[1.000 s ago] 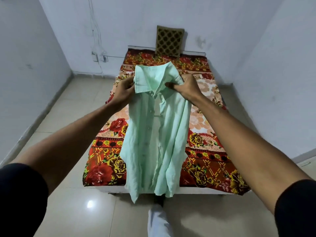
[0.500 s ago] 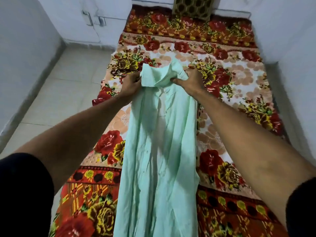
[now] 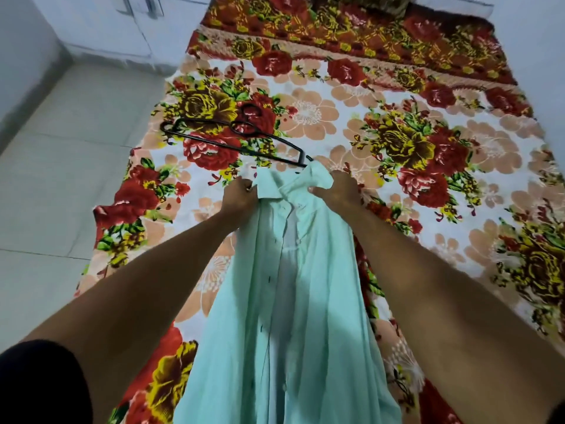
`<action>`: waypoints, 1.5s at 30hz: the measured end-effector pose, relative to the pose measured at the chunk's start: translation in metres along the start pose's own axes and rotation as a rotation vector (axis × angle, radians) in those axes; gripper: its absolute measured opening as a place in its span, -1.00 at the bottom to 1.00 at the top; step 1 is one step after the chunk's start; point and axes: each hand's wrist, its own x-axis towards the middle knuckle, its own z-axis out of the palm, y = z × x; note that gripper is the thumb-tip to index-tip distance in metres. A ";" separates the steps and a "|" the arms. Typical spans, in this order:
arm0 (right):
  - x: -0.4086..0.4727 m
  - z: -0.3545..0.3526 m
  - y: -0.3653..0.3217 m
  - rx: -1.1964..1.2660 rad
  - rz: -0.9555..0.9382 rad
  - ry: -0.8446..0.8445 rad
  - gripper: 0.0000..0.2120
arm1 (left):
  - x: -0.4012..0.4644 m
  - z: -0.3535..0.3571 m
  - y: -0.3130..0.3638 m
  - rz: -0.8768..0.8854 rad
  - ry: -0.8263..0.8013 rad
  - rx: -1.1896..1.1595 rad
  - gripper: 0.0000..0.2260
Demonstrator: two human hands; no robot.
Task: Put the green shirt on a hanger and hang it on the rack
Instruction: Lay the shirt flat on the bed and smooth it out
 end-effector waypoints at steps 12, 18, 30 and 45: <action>-0.067 0.097 -0.006 -0.372 -0.807 0.164 -0.65 | 0.009 -0.001 -0.018 0.035 -0.085 -0.012 -0.68; -0.058 0.107 -0.003 -0.394 -0.677 0.114 -0.65 | -0.004 -0.010 -0.018 -0.118 -0.138 -0.135 -0.75; -0.072 0.097 -0.027 -0.524 -0.576 -0.099 -0.43 | -0.096 -0.065 -0.047 -0.419 -0.265 -0.420 -0.75; -0.119 0.113 -0.030 -0.556 -0.564 -0.304 -0.32 | -0.170 -0.101 -0.062 -0.472 -0.570 -0.355 -0.72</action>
